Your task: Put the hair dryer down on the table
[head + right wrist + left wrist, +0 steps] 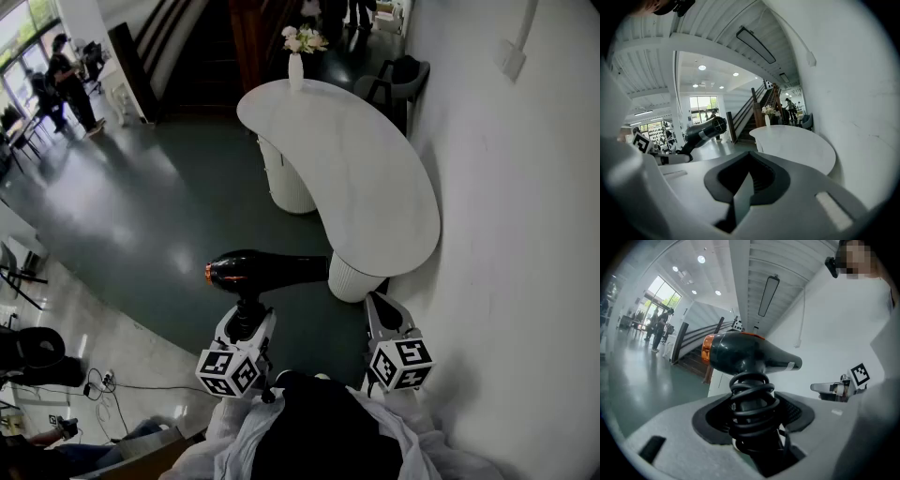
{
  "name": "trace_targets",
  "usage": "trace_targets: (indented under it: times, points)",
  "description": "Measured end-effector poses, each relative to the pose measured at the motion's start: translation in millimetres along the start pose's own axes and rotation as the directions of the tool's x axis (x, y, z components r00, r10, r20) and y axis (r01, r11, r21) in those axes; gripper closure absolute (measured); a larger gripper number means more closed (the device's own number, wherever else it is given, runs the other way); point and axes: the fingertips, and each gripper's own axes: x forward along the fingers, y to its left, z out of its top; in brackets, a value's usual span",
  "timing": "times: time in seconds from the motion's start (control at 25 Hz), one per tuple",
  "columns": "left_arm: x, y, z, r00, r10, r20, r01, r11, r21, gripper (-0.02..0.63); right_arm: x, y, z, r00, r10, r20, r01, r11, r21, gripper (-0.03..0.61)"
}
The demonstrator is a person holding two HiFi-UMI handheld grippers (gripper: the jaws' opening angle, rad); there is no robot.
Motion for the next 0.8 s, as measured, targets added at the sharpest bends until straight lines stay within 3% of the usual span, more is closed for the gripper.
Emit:
trace_targets:
  times: [0.44,0.6,0.8]
  points:
    - [0.9,3.4,-11.8,1.000,0.014,-0.007,-0.014,1.000,-0.007,0.339,2.3,-7.8,1.7,0.999,-0.016,0.029,0.016,1.000,-0.002,0.569]
    - [2.9,8.9,-12.4,0.999,0.036,-0.007,-0.036,0.999,0.001,0.339,5.9,-11.6,2.8,0.999,-0.044,0.021,0.045,0.999,-0.029,0.569]
    - [6.3,10.5,-15.5,0.999,0.039,-0.012,-0.039,0.999,0.000,0.339,15.6,-8.3,-10.4,1.000,-0.021,-0.011,0.021,1.000,0.001,0.569]
